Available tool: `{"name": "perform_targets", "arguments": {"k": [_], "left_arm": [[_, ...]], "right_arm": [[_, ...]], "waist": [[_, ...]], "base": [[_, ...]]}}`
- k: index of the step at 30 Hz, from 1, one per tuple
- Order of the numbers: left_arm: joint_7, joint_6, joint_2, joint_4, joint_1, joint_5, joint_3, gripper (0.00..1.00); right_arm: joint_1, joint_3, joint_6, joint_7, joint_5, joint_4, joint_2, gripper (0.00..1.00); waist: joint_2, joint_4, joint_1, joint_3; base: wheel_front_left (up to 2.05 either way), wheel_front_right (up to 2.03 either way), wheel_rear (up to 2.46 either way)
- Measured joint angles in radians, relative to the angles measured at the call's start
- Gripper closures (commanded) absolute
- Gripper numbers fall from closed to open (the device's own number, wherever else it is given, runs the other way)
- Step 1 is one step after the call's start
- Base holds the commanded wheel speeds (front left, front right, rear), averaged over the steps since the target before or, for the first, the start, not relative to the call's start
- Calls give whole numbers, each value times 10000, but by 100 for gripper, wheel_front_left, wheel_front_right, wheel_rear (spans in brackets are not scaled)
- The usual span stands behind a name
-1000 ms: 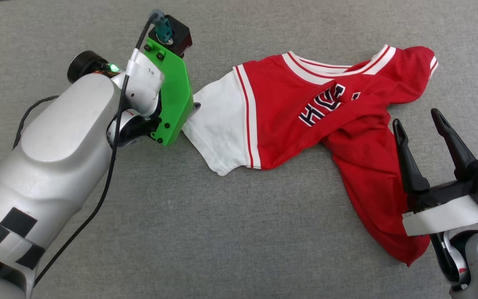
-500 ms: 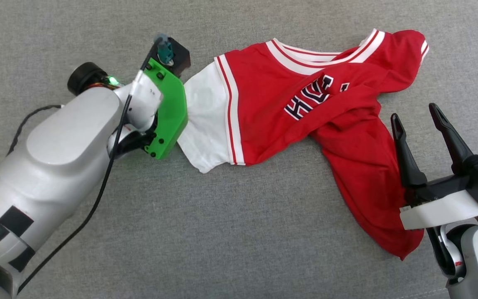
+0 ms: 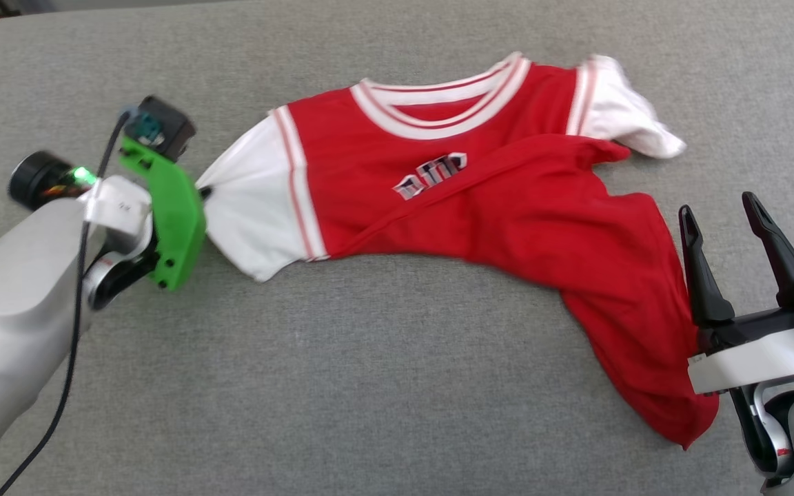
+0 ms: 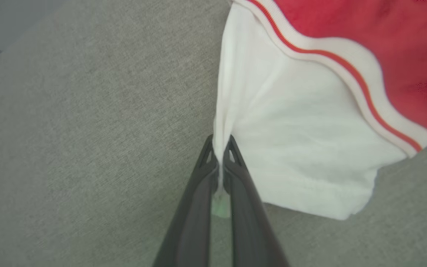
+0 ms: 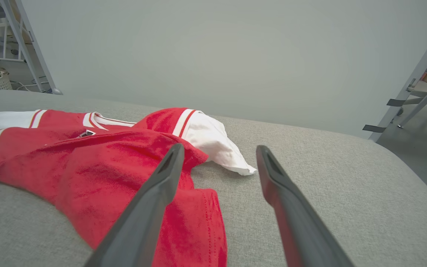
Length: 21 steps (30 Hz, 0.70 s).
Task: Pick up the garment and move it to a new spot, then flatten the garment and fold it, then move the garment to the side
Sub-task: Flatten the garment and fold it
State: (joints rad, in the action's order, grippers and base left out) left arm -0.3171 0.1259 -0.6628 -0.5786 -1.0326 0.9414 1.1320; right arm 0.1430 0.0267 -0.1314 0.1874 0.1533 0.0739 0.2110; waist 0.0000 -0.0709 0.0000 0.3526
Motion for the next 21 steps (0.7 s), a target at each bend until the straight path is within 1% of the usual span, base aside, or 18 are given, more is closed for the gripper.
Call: {"name": "perform_targets", "arguments": {"k": [2, 3, 7, 11, 15, 16, 17, 19, 21], "left_arm": [[102, -75, -203, -209, 293, 155, -61, 100], [138, -88, -268, -316, 462, 324, -88, 100], [311, -238, -456, -698, 978, 453, -105, 100], [529, -261, -445, -920, 1258, 623, -171, 100], [872, -347, -215, -1037, 1481, 882, -261, 100], [1060, -393, -159, -1066, 1533, 872, -263, 54], [1338, -487, -107, -1080, 1578, 779, -255, 0], [1808, -671, 4, -1093, 1618, 694, -272, 0], [2433, -890, 73, -1012, 1620, 349, -290, 0]], "right_arm": [[-9, -12, 0, -73, -2, 44, -4, 0], [-15, -15, 0, -84, -2, 58, -4, 0], [-48, -71, 0, -178, -2, 65, 8, 0], [-154, -186, 0, -280, 0, 50, 38, 0], [-190, -293, 0, -347, 29, 54, 38, 0], [-190, -314, 0, -393, 77, 63, 52, 0], [-185, -359, 0, -420, 115, 82, 90, 0], [-147, -470, 0, -470, 125, 159, 234, 0], [59, -600, 0, -627, 207, 261, 481, 0]], "waist": [[0, 118, 0, -84], [0, 174, 0, -123], [0, 308, 0, -231], [0, 359, 0, -302], [0, 430, 0, -433], [0, 453, 0, -478], [0, 478, 0, -525], [0, 532, 0, -614], [0, 612, 0, -706]], "base": [[0, 0, 0], [0, 0, 0], [0, 0, 0], [0, 0, 0], [0, 0, 0], [0, 0, 0], [0, 0, 0], [0, 0, 0], [0, 0, 0]]}}
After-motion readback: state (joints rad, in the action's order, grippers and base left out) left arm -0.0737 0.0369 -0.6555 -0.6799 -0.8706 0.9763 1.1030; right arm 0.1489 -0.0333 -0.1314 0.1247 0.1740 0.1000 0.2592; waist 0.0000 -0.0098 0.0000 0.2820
